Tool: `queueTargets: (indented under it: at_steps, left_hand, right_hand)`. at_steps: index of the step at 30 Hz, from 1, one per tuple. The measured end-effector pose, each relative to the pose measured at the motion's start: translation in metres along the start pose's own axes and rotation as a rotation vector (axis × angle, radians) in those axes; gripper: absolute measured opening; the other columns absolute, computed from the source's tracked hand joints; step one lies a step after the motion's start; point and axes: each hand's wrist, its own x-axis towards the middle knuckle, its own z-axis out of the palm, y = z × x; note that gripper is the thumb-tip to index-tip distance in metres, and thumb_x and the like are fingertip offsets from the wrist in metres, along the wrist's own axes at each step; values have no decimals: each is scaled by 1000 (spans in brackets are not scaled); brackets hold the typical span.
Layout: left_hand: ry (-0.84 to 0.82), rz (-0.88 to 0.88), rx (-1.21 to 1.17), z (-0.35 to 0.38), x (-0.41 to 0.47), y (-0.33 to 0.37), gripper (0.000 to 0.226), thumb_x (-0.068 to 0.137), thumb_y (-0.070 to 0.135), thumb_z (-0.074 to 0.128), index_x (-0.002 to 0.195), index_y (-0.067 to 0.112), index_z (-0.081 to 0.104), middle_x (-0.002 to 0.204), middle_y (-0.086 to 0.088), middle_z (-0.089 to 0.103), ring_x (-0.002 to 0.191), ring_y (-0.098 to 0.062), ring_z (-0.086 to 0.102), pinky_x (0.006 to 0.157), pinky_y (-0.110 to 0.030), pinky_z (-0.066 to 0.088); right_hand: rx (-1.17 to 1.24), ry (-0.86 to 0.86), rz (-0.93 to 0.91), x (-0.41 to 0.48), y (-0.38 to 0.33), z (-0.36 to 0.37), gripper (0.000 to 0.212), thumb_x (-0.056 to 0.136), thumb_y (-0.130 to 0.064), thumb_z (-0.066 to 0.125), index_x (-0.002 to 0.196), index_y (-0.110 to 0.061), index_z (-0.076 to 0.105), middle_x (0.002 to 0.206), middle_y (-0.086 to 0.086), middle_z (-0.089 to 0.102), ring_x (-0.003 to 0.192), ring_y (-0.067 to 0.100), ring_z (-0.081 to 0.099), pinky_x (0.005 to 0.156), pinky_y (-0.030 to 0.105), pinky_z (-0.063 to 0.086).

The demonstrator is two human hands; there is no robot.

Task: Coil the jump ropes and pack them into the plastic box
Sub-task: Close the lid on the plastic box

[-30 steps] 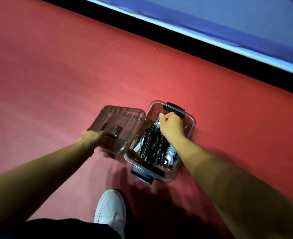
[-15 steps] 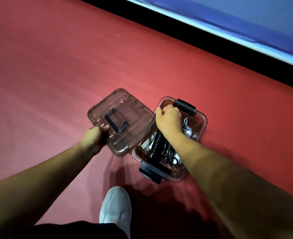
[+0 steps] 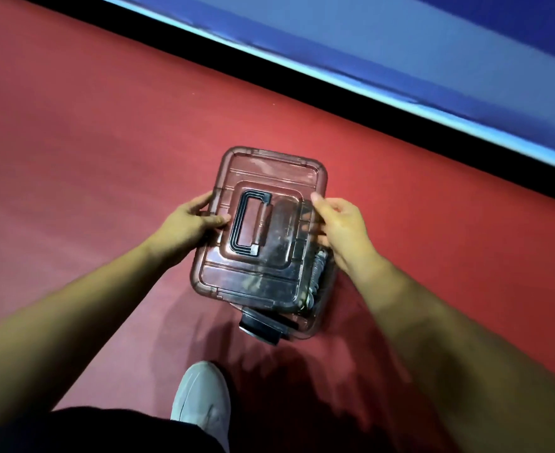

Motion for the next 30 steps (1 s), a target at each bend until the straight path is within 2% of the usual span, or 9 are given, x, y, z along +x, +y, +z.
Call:
queueTargets:
  at_steps: [3,6,10,13,17,22,25,28,30]
  left_hand:
    - [4,-10,118,19,4,-9,33,88,-4,66,111,18,59,83,-6,70,63,-16,66,57,-25,57]
    - [-16,25,344,31,10,-26,19,87,-4,65,102,1,55,83,-8,63,73,-21,61,63,-27,54]
    - [-98,112,829,33,15,-46,24,87,3,66,111,7,63,97,-6,69,84,-21,65,80,-33,53]
    - [-34,262,1050,39,15,-55,26,90,14,64,116,13,67,103,-3,71,89,-19,66,76,-25,45]
    - [48,297,1116,44,23,-63,32,93,19,61,124,13,64,108,-11,67,89,-27,65,80,-31,48]
    - [11,143,1119,45,25,-67,42,96,25,62,138,19,55,113,-6,71,98,-27,68,81,-29,48]
    - [9,53,962,44,30,-67,45,95,26,65,139,24,54,97,-3,70,80,-17,67,72,-23,48]
    - [-8,25,933,41,36,-67,42,94,27,66,135,24,56,88,0,69,70,-8,65,68,-24,51]
    - [-20,-13,892,40,39,-67,39,93,26,67,131,23,58,86,-2,70,71,-14,67,75,-31,56]
  right_hand:
    - [27,68,52,-11,24,-21,22,94,-14,61,108,2,56,86,22,65,52,16,63,41,22,45]
    - [51,172,144,-13,57,-39,34,91,-23,64,109,5,55,96,31,67,67,27,64,48,29,51]
    - [-228,308,126,5,111,-54,33,71,-53,63,77,-22,55,73,14,68,64,35,67,63,54,58]
    - [-395,351,67,-7,101,-47,25,76,-48,61,73,-29,45,67,4,59,66,40,66,63,51,57]
    - [-629,396,52,-19,76,-40,21,93,-31,58,87,-12,51,88,14,64,83,33,60,64,30,37]
    - [-878,392,22,-11,71,-36,30,96,-34,54,104,-6,59,105,18,66,99,38,61,77,39,49]
    - [-990,356,93,-3,70,-39,34,96,-35,53,114,-6,60,123,20,51,111,38,54,86,41,48]
    - [-950,277,102,11,70,-41,42,94,-29,57,127,-5,46,130,20,42,110,39,56,81,39,47]
    - [-877,224,6,27,64,-41,61,93,-35,59,139,-6,33,136,18,36,120,38,49,92,40,45]
